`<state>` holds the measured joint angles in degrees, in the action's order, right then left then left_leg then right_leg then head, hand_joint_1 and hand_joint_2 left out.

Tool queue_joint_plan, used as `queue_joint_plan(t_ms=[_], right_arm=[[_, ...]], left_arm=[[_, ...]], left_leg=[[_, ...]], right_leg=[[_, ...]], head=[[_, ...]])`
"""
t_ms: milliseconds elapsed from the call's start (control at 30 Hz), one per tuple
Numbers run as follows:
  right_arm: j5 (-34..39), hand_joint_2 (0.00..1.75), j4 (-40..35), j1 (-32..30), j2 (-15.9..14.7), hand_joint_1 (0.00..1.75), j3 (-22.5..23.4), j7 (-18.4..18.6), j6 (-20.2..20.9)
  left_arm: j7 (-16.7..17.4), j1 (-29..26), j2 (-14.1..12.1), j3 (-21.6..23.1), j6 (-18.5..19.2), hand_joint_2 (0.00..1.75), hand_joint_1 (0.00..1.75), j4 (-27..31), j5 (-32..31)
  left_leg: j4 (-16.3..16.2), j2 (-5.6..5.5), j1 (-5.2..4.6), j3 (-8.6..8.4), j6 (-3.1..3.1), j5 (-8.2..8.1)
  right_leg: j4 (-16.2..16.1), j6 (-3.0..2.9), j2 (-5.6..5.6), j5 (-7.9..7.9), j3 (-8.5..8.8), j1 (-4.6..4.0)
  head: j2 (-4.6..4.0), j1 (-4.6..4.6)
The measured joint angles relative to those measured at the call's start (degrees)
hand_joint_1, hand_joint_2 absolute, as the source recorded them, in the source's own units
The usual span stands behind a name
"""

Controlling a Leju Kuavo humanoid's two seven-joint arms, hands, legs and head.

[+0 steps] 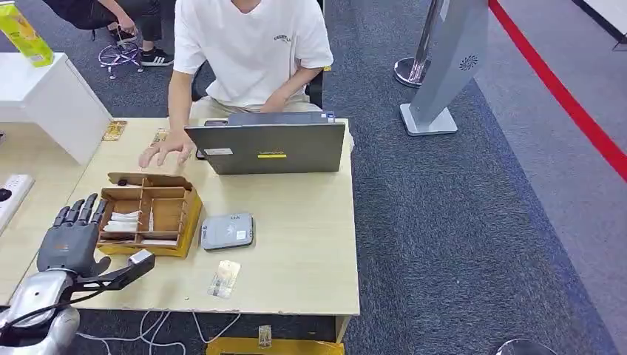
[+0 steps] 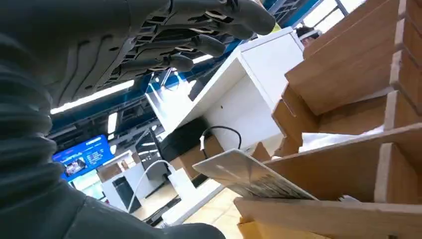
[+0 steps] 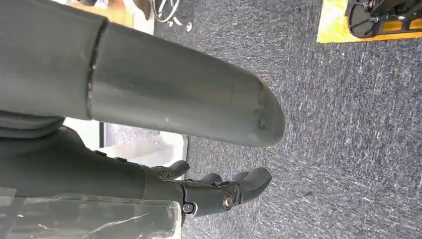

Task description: Pass the card to the sensor for recognition and then transmit it.

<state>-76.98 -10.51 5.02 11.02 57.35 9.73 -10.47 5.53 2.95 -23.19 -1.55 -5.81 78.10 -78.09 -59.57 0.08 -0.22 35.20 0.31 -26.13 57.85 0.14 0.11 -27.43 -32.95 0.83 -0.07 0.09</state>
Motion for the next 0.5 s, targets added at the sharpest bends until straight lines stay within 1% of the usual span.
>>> queue_joint_plan(t_ms=[267,500], right_arm=[[-0.07,0.0,0.0,0.02,0.0,0.0,-0.02,0.04,0.02],[-0.57,0.0,0.0,0.01,-0.02,0.0,-0.02,0.04,0.02]], left_arm=[[0.13,1.26,1.58,0.52,0.0,1.75,0.0,-1.77,-0.15],[0.24,1.33,1.88,0.87,-0.07,1.75,0.0,-2.84,-0.09]], left_leg=[[0.0,0.0,0.0,0.0,0.0,0.0],[0.0,0.0,0.0,0.01,0.0,0.0]], right_leg=[[0.0,0.0,0.0,0.0,0.0,0.0],[0.0,0.0,0.01,0.0,-0.01,0.0]], head=[[0.0,0.04],[0.0,0.04]])
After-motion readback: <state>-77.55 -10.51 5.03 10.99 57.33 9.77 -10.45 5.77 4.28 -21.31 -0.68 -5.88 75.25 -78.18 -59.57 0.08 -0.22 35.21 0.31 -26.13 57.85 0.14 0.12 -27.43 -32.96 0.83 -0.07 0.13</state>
